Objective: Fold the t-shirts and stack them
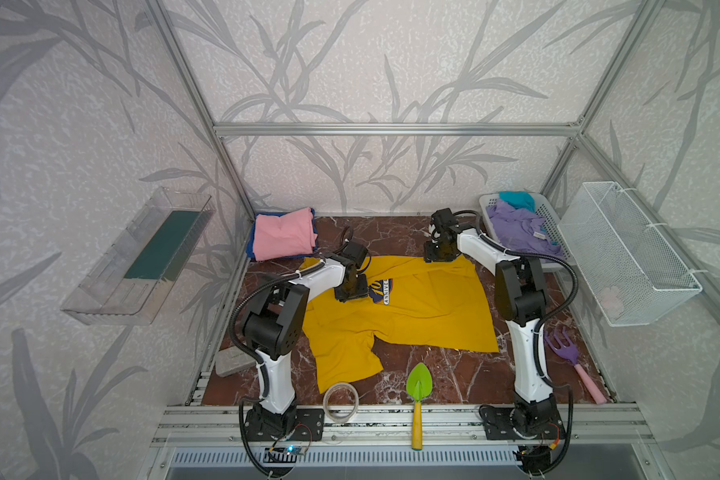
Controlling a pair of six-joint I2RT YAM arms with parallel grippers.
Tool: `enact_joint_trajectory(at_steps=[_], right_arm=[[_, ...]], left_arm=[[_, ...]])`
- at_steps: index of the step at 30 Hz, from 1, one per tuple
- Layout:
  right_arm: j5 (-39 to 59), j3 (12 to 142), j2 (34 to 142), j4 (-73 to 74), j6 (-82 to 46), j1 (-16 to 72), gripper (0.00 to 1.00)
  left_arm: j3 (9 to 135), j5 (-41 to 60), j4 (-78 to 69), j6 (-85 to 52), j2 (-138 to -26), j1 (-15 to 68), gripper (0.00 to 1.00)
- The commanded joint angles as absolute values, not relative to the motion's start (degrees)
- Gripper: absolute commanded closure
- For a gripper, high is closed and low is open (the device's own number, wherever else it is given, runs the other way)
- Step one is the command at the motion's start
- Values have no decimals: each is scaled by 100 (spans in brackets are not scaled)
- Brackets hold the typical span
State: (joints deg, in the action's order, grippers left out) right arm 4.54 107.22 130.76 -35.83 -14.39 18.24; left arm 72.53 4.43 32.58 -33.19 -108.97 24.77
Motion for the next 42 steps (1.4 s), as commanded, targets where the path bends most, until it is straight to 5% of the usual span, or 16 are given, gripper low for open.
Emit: enact_joint_trajectory(at_steps=[1,15,19,25,37,42], right_arm=[[715,11076,13280,-3460,-1460,1858,47],[642,11349,13576,-3723,-1283,2017,59],[560,11145,13363,-3660,-1310,2026,83],[311,10684,12867,-3490,-1302,2023,93],[96,8909,11550,-2590,-1487,2233,80],[207,8316,11446,-2388,-1668,2369,96]], left_arm=[[7119,422,3350,-3374,-10670,2606,51],[6970,358,3394,-3402,-10784,2628,52],[6948,344,3388,-3389,-10816,2627,77],[6839,246,3390,-3384,-10758,2619,100],[6556,50,3421,-3415,-10441,2558,100],[6495,-9,3512,-3391,-10204,2523,100]])
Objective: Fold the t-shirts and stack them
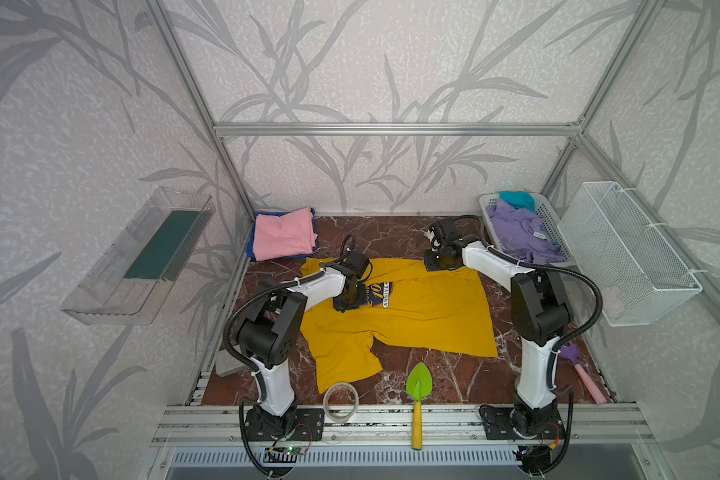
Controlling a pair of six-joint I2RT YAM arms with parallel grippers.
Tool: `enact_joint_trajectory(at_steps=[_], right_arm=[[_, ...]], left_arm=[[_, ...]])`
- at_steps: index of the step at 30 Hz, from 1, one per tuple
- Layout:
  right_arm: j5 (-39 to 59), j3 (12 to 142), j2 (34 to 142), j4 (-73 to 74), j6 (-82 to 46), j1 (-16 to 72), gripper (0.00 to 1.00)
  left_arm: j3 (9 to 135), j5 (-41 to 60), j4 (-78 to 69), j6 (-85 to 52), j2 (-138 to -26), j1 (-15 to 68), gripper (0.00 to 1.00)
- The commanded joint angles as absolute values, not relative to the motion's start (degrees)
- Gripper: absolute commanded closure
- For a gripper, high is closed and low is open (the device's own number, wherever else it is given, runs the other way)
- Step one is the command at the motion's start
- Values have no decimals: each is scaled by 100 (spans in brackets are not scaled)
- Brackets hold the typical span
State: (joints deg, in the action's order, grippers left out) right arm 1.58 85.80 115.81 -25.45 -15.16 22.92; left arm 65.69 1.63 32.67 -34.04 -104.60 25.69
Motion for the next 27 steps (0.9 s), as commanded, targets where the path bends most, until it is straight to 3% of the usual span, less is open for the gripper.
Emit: enact_joint_trajectory(at_steps=[1,7,13,20,27], right_arm=[[257,8152,11411,-2299,-1729,2401,96],[58,7721,11136,-2196,-1702,2401,88],[-315,8066,10944,-2513,-1579,1794,80],[-712,9104,11698,-3436,-1319,1149,74],[-579,9604,12304,-3707,-1263,988,58]], left_arm=[[6480,-20,3515,-3392,-10157,2514,100],[6340,-191,3751,-3407,-9992,2505,100],[6123,-448,3903,-3509,-9920,2461,100],[6278,-418,3970,-3479,-10076,2417,100],[6383,-369,3982,-3476,-10228,2408,100]])
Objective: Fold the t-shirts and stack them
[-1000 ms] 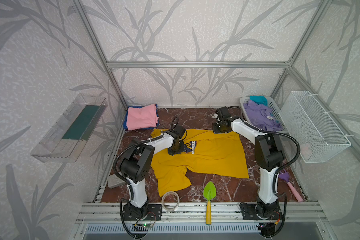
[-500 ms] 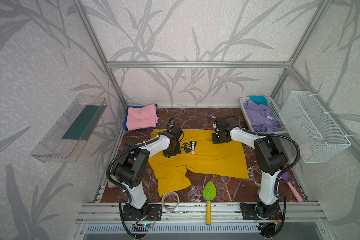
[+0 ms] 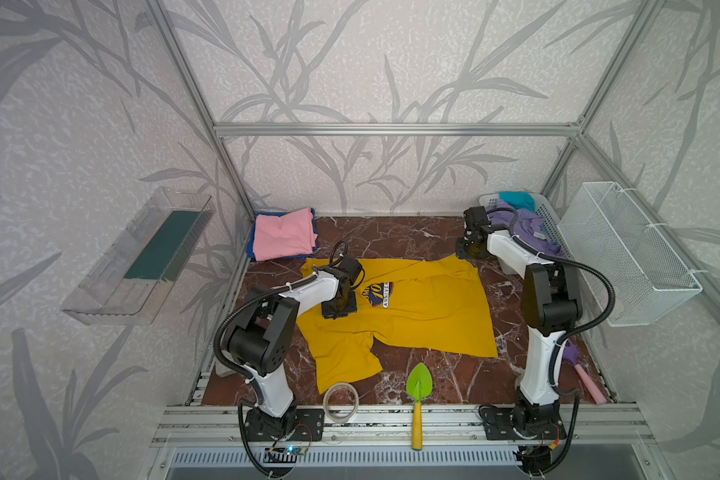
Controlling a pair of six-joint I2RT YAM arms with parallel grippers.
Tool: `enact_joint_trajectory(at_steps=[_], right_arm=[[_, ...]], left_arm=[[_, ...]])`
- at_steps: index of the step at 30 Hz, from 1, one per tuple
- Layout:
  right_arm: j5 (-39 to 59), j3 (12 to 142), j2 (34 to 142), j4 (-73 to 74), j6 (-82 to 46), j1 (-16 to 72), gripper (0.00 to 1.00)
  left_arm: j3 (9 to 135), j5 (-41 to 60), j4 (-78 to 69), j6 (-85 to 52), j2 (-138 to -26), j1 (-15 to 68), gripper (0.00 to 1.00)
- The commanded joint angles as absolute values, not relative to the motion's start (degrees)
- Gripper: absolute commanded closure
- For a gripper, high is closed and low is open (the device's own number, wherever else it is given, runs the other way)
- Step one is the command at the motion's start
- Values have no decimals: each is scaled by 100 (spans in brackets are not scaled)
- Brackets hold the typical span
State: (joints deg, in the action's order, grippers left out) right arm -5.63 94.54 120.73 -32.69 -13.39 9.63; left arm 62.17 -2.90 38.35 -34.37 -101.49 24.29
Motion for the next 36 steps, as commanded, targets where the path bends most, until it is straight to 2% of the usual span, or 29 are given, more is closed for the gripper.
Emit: enact_joint_trajectory(at_steps=[1,3,4,5,7,9,13,18,30,33,36], right_arm=[[-527,9653,12383,-3709,-1274,984,57],[-421,9715,12500,-3714,-1299,976,57],[-367,9741,12559,-3709,-1314,976,61],[-333,9765,12606,-3701,-1331,976,66],[-334,9764,12613,-3667,-1370,976,84],[-358,9731,12538,-3596,-1380,976,94],[-497,9501,12086,-3310,-1367,976,100],[-859,8885,11294,-2819,-1260,976,100],[-746,5821,9186,-1306,-1794,1002,100],[-491,4951,8741,-896,-2108,1011,94],[-304,4419,8523,-720,-2294,1020,78]], left_arm=[[6380,-374,3981,-3474,-10250,2407,100],[6372,-363,3978,-3480,-10282,2408,100],[6364,-367,3973,-3481,-10299,2408,100],[6355,-364,3972,-3480,-10302,2408,100],[6354,-361,3973,-3484,-10317,2408,100],[6346,-369,3983,-3481,-10295,2408,100],[6346,-379,3981,-3489,-10266,2401,100],[6261,-312,3926,-3533,-10227,2399,100],[5918,-332,3859,-3612,-9932,2352,100],[5867,-319,3834,-3624,-9898,2338,100],[5836,-273,3817,-3630,-9911,2320,100]])
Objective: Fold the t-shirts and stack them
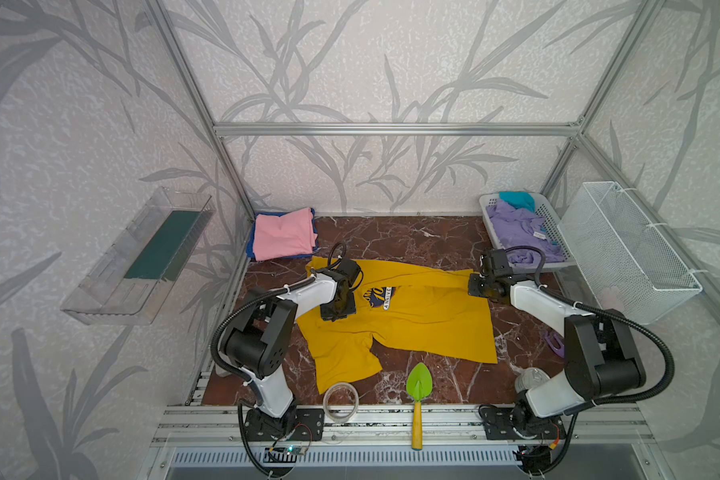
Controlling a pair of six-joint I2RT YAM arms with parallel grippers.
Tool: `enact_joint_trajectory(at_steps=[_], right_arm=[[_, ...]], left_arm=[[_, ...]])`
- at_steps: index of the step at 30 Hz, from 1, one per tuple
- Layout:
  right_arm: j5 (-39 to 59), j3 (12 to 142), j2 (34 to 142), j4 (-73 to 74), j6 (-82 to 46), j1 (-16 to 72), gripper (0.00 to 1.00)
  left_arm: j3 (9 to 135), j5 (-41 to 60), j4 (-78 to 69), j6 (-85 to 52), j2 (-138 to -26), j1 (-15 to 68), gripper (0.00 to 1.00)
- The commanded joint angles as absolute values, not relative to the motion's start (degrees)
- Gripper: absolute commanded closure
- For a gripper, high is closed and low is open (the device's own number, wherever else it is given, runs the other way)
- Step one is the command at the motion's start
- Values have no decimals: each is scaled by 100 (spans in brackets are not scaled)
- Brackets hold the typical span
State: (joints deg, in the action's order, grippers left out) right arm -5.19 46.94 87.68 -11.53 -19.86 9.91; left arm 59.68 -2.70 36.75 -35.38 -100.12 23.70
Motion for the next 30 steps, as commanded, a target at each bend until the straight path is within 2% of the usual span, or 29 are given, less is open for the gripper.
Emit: enact_joint_trajectory(at_steps=[1,3,5,9,12,16,17,24,28,30], right_arm=[[-250,4324,8493,-758,-2334,1020,71],[-181,4178,8415,-799,-2410,1020,63],[-227,4105,8282,-864,-2473,1020,59],[-556,4226,8008,-965,-2514,998,58],[-378,4699,8207,-1121,-2411,984,58],[157,5562,9001,-1467,-2300,1070,58],[199,5723,9183,-1528,-2254,1147,58],[52,7183,10582,-1945,-1569,2164,52],[-32,7942,11216,-2201,-1368,2446,52],[-34,8241,11478,-2378,-1332,2486,56]], left_arm=[[5828,-256,3814,-3634,-9914,2320,100],[5820,-229,3824,-3639,-9886,2320,100],[5801,-253,3840,-3648,-9827,2320,100],[5886,-471,3997,-3643,-9586,2312,100],[6119,-576,4094,-3630,-9489,2312,99],[6431,-445,4037,-3656,-9520,2329,75],[6486,-439,4018,-3661,-9540,2337,72],[6912,-364,4058,-3557,-9962,2458,62],[7349,-358,4104,-3376,-10286,2611,58],[7606,-349,4038,-3271,-10453,2707,56]])
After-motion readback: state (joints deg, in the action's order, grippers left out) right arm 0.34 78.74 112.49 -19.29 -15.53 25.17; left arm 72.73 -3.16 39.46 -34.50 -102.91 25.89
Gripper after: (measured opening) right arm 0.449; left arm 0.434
